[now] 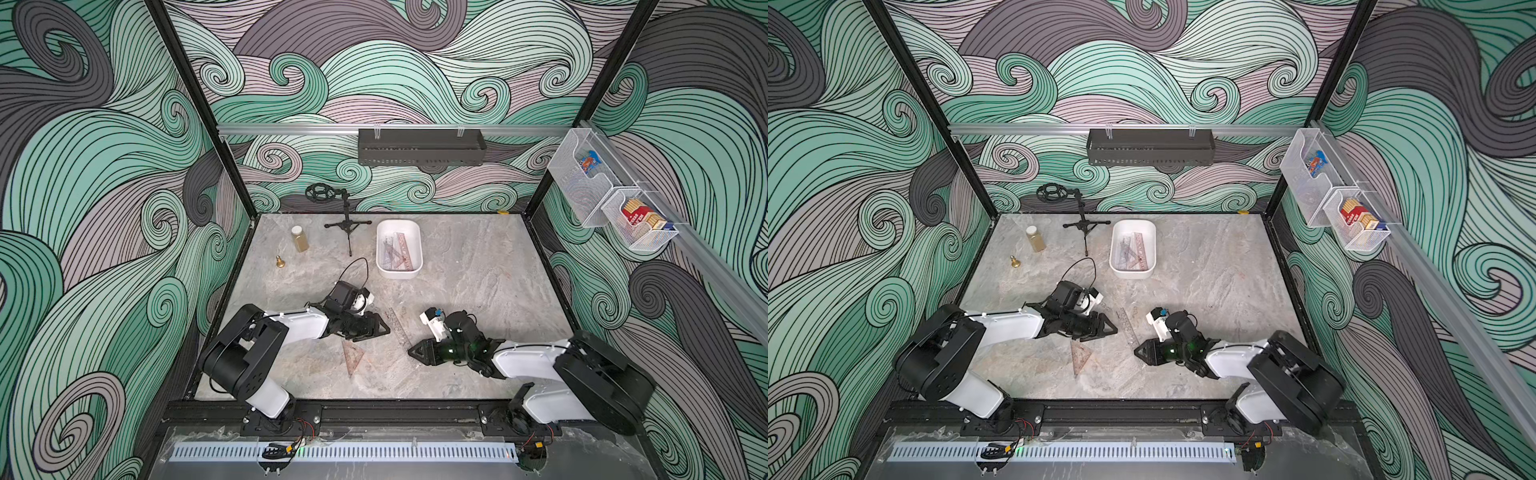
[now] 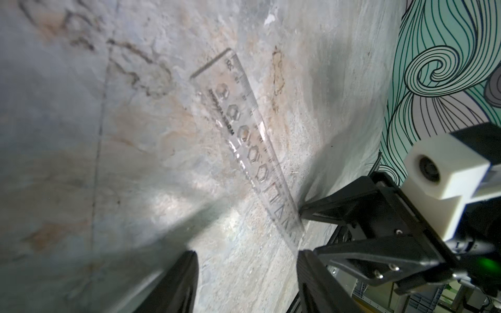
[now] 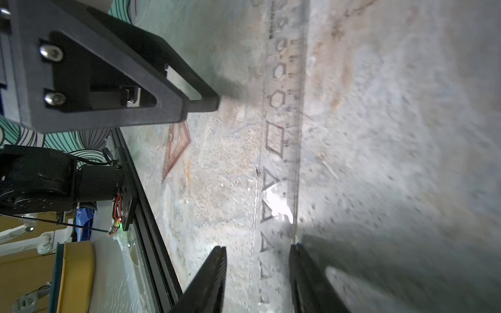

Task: Put the scattered rulers into the storage box
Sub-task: Adjust the ruler at the center of the board.

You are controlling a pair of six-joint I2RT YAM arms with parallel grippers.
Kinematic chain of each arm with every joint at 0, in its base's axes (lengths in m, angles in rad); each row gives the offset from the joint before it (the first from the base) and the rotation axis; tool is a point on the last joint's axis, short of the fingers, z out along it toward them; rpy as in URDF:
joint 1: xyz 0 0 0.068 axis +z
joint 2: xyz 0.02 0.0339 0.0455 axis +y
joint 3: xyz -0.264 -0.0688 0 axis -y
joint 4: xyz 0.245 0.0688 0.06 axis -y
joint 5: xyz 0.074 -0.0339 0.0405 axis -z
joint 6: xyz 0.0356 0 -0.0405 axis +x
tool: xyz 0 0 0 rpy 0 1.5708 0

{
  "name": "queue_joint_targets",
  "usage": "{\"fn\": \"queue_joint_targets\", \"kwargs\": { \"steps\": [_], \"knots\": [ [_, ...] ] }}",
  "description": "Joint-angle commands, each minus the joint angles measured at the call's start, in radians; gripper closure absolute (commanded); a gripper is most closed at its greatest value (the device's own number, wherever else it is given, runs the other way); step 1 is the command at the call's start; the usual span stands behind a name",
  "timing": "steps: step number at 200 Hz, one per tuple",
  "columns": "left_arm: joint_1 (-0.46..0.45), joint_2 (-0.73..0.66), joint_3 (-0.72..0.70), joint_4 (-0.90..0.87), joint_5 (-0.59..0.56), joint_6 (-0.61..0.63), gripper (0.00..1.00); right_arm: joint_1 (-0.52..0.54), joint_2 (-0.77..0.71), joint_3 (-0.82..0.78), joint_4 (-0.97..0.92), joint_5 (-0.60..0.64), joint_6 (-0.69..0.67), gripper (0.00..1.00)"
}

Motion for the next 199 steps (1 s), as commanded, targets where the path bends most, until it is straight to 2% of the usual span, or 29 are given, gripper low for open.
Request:
{"fn": "queue_joint_targets", "kwargs": {
  "steps": [1, 30, 64, 96, 153, 199],
  "knots": [
    [0.003, 0.044, 0.008, 0.011, -0.012, -0.010, 0.39, 0.009, 0.130, 0.021, 0.027, -0.045, 0.005, 0.60],
    [0.017, 0.057, 0.007, 0.021, -0.017, -0.011, 0.42, -0.004, 0.210, 0.096, 0.077, -0.064, -0.007, 0.65],
    [0.048, 0.071, -0.001, 0.050, -0.018, -0.029, 0.48, -0.062, 0.145, 0.113, 0.161, -0.056, -0.001, 0.81],
    [0.058, 0.087, 0.003, 0.066, -0.033, -0.068, 0.49, -0.086, 0.219, 0.157, 0.203, -0.074, -0.018, 0.92],
    [0.059, 0.120, -0.006, 0.083, -0.044, -0.091, 0.52, -0.089, 0.294, 0.206, 0.223, -0.094, -0.030, 0.96],
    [0.059, 0.132, -0.011, 0.075, -0.054, -0.086, 0.41, -0.087, 0.329, 0.218, 0.225, -0.100, -0.033, 0.97]
  ]
}}
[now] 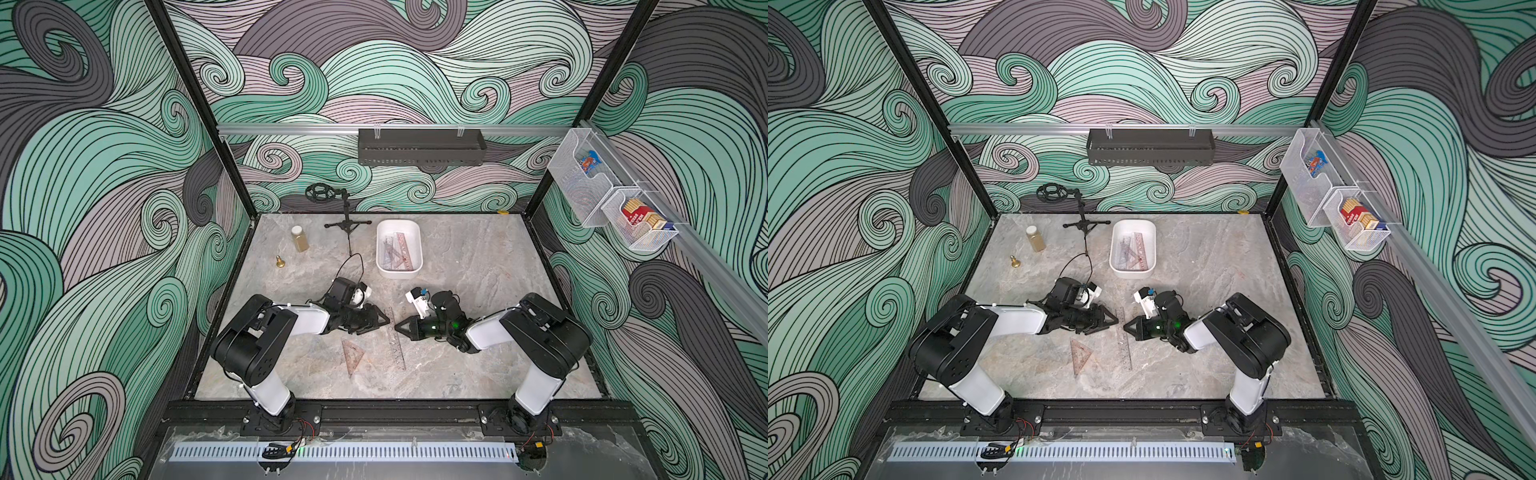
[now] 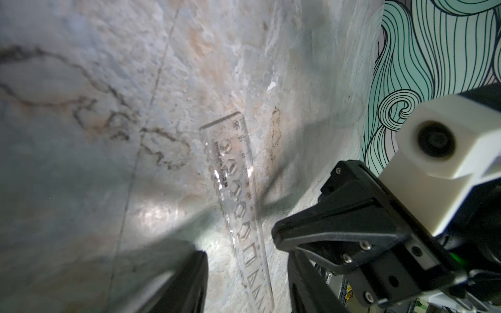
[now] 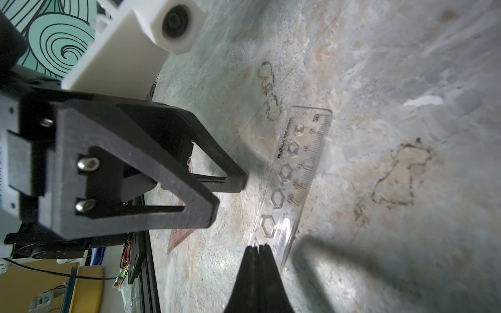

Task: Put the scattered rulers into the storage box
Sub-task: Adjust the ruler at the center of the board, then pick up the ruler from the center of the board.

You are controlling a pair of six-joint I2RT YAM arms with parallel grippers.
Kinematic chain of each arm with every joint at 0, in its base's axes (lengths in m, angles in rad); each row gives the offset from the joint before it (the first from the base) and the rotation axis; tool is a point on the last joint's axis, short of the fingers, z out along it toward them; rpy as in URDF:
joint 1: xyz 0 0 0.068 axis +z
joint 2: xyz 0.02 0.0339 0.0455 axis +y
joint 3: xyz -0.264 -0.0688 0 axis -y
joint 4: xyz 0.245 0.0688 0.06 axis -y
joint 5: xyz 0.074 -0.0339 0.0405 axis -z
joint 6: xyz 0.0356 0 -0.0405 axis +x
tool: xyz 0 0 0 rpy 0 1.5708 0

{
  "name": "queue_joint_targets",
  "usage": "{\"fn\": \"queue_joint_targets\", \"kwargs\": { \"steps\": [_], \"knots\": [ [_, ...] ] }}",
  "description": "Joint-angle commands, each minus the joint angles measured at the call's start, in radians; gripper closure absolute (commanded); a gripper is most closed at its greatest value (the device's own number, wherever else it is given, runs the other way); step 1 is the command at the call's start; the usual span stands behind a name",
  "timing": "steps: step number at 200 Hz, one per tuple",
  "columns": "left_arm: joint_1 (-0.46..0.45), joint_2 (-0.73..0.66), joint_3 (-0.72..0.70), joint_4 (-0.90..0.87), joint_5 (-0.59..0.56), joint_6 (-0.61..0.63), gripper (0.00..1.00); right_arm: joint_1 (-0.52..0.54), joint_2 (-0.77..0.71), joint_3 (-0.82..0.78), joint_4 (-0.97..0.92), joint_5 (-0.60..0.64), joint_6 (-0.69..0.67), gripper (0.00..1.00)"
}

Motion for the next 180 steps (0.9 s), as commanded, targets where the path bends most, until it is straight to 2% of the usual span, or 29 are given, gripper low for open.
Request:
{"fn": "queue_joint_targets", "kwargs": {
  "steps": [1, 100, 133, 158, 180],
  "knots": [
    [0.007, 0.051, -0.019, -0.088, -0.075, 0.010, 0.41, -0.001, 0.013, 0.012, 0.013, -0.018, -0.021, 0.97],
    [-0.003, 0.143, -0.055, -0.019, -0.049, 0.006, 0.38, -0.010, 0.101, 0.008, -0.003, -0.015, -0.042, 0.97],
    [-0.010, 0.169, -0.068, 0.011, -0.035, -0.004, 0.47, -0.029, 0.135, 0.011, -0.018, -0.014, -0.049, 0.97],
    [-0.012, 0.178, -0.069, 0.022, -0.028, -0.003, 0.58, -0.044, 0.162, 0.023, -0.043, -0.010, -0.056, 0.97],
    [-0.013, 0.185, -0.067, 0.022, -0.027, 0.001, 0.62, -0.067, 0.145, 0.010, -0.053, -0.004, -0.057, 0.98]
  ]
}}
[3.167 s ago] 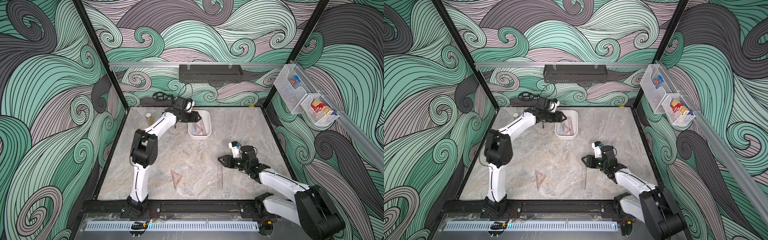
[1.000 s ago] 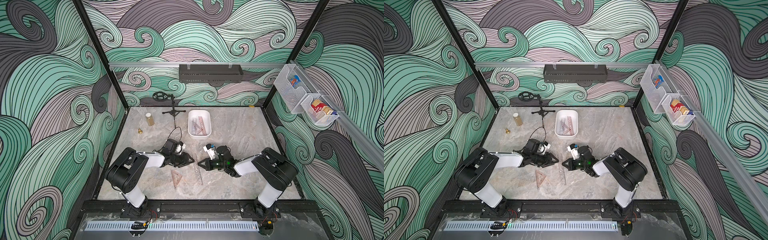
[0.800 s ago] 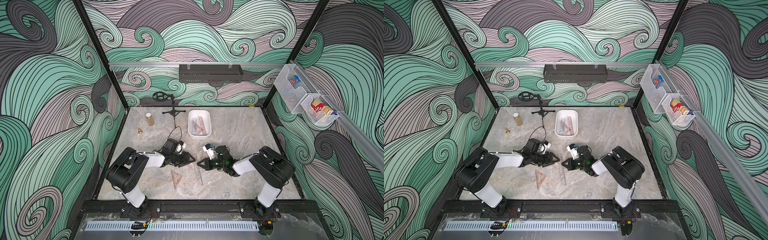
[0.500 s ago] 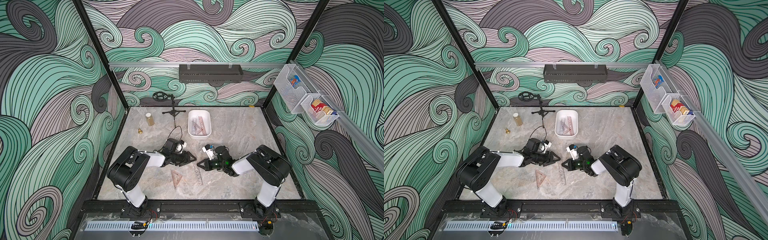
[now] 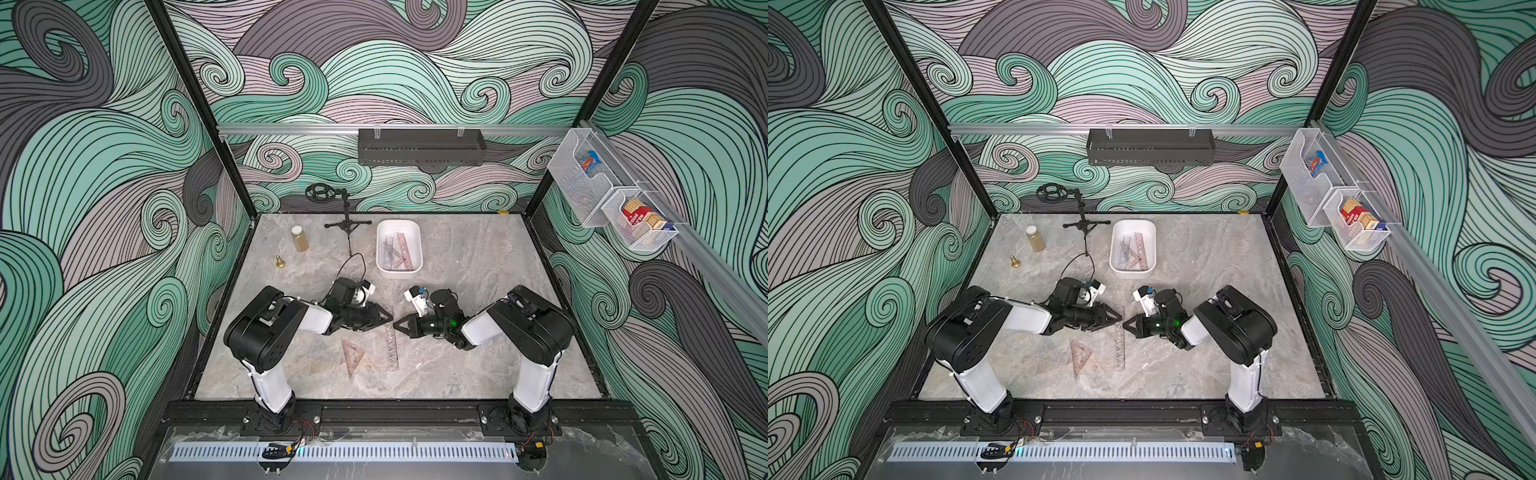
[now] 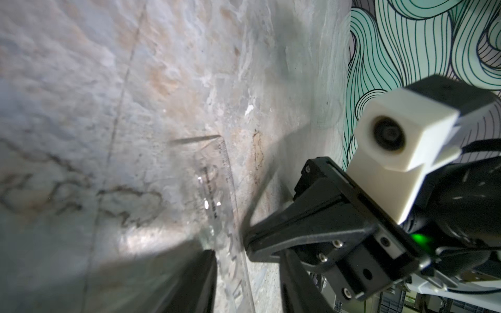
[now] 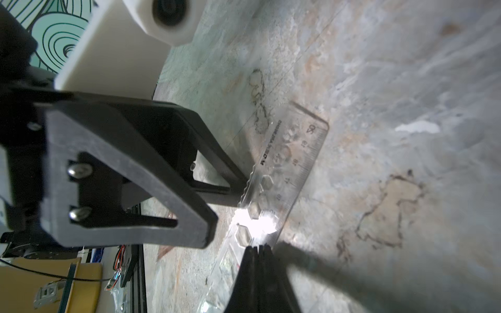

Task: Put the scattered rulers into the storage box
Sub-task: Pick up the ruler from the center of the board.

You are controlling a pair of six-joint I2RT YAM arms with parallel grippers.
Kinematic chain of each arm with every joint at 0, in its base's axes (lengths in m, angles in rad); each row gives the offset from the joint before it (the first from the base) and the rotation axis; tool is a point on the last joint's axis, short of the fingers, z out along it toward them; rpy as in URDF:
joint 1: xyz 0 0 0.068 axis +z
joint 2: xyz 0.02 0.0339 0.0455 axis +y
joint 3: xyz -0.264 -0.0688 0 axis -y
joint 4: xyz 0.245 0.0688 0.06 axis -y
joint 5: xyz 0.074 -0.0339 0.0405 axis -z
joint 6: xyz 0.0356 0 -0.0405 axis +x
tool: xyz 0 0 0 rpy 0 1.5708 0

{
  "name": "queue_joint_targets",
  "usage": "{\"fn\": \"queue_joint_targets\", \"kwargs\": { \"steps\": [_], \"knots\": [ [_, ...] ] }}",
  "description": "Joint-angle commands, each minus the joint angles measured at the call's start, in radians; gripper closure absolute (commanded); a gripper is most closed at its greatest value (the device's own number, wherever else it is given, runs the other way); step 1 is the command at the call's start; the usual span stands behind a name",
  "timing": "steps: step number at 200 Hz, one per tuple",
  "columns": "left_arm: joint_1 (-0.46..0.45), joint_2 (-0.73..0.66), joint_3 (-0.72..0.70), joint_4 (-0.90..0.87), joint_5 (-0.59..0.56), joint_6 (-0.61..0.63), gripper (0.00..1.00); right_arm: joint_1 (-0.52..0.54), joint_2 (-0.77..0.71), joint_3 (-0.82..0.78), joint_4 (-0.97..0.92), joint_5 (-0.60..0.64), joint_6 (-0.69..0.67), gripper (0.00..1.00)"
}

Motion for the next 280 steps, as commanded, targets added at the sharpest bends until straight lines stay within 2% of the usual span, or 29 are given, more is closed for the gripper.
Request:
{"fn": "queue_joint_targets", "kwargs": {
  "steps": [1, 107, 138, 168, 171, 203, 224, 258, 280],
  "knots": [
    [-0.011, 0.072, -0.052, -0.181, -0.093, 0.007, 0.62, -0.027, 0.034, -0.030, -0.127, 0.041, -0.027, 0.97],
    [-0.028, 0.118, -0.008, -0.178, -0.081, 0.010, 0.70, -0.009, 0.063, -0.021, -0.114, 0.018, 0.010, 0.96],
    [-0.043, 0.129, 0.014, -0.187, -0.087, 0.011, 0.80, -0.011, 0.061, -0.024, -0.112, 0.014, 0.010, 0.96],
    [-0.046, 0.119, 0.026, -0.208, -0.086, 0.022, 0.97, -0.026, 0.002, -0.043, -0.099, -0.015, 0.011, 0.96],
    [-0.046, 0.115, 0.028, -0.214, -0.084, 0.024, 1.00, -0.030, -0.012, -0.045, -0.099, -0.024, 0.012, 0.96],
    [-0.045, -0.019, 0.055, -0.226, -0.022, 0.016, 1.00, -0.063, -0.224, -0.076, -0.135, -0.082, 0.032, 0.84],
    [-0.032, -0.116, 0.086, -0.198, 0.041, -0.020, 1.00, -0.075, -0.337, -0.108, -0.076, -0.162, 0.116, 0.72],
    [-0.002, -0.185, 0.116, -0.037, 0.142, -0.164, 1.00, -0.089, -0.390, -0.124, 0.080, -0.270, 0.287, 0.48],
    [0.017, -0.201, 0.125, 0.070, 0.182, -0.249, 1.00, -0.095, -0.388, -0.120, 0.171, -0.296, 0.365, 0.42]
  ]
}}
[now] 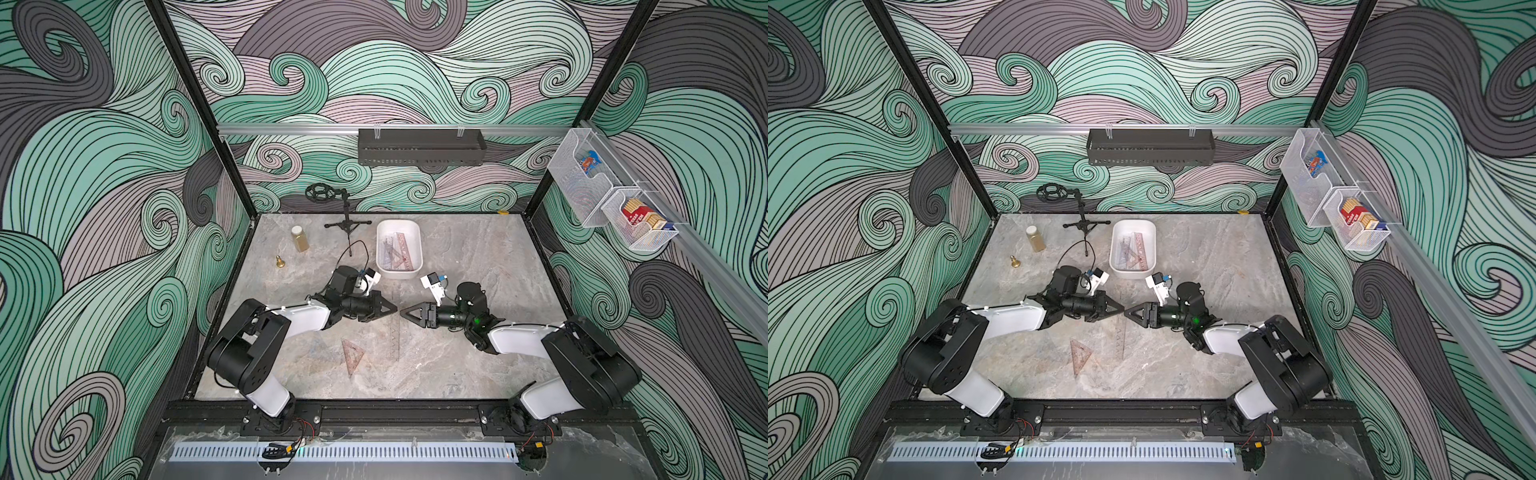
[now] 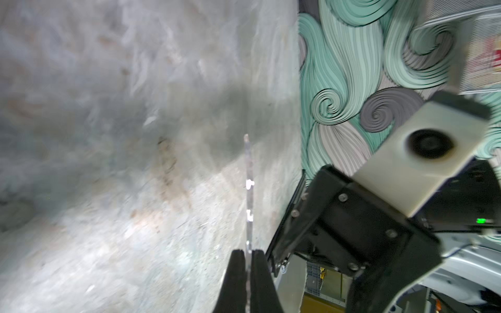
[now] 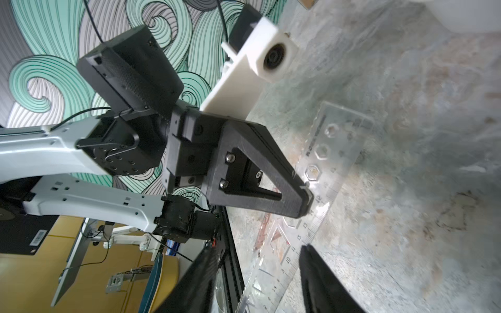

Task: Put the scattered rulers into the storage box
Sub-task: Pick up the ruler from the center of the board.

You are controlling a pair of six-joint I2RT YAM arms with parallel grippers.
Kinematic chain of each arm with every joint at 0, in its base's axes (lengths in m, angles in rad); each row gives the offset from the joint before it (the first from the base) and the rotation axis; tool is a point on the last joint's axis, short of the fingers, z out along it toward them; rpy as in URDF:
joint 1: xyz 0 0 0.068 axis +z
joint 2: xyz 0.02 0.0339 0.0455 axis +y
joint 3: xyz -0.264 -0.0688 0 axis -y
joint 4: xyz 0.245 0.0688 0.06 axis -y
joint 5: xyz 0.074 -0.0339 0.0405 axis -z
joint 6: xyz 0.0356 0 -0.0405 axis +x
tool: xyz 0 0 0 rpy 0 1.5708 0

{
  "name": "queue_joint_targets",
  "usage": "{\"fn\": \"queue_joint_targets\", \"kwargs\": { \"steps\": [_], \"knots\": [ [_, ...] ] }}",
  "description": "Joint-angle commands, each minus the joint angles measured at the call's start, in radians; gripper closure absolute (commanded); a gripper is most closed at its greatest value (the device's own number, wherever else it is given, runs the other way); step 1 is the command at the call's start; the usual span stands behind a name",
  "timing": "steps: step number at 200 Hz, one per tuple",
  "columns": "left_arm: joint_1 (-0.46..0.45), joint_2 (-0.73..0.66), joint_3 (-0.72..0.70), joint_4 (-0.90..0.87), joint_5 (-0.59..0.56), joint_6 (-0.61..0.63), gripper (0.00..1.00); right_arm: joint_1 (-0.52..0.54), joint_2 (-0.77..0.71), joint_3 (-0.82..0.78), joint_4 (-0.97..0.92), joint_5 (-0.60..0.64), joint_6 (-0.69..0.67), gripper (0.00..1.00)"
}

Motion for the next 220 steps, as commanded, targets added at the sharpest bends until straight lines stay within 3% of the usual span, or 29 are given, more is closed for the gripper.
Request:
{"fn": "queue_joint_targets", "kwargs": {
  "steps": [1, 32, 49, 97, 123, 129, 143, 157, 184, 220],
  "knots": [
    [0.022, -0.022, 0.030, 0.140, 0.084, -0.122, 1.00, -0.009, 0.000, -0.009, 0.132, -0.083, 0.139, 0.42],
    [0.036, -0.021, 0.039, 0.252, 0.113, -0.202, 1.00, -0.010, 0.008, 0.028, 0.116, -0.084, 0.144, 0.41],
    [0.039, -0.013, 0.035, 0.305, 0.124, -0.238, 1.00, -0.009, 0.025, 0.049, 0.127, -0.091, 0.156, 0.46],
    [0.039, -0.003, 0.027, 0.356, 0.138, -0.262, 1.00, -0.019, 0.100, 0.088, 0.258, -0.111, 0.241, 0.80],
    [0.044, 0.002, 0.045, 0.310, 0.134, -0.217, 1.00, -0.040, 0.119, 0.125, 0.220, -0.113, 0.210, 0.95],
    [0.050, 0.005, 0.061, 0.265, 0.132, -0.186, 0.91, -0.049, 0.122, 0.144, 0.175, -0.110, 0.174, 0.96],
    [0.076, 0.002, 0.107, 0.110, 0.117, -0.063, 0.51, -0.073, 0.142, 0.227, -0.023, -0.067, 0.012, 0.96],
    [0.126, -0.021, 0.166, -0.119, 0.060, 0.092, 0.36, -0.108, 0.199, 0.356, -0.230, 0.010, -0.154, 0.99],
    [0.201, -0.081, 0.216, -0.368, -0.058, 0.280, 0.26, -0.162, 0.389, 0.646, -0.401, 0.119, -0.320, 1.00],
    [0.265, -0.081, 0.159, -0.433, -0.088, 0.339, 0.26, -0.181, 0.621, 1.013, -0.538, 0.205, -0.432, 1.00]
  ]
}}
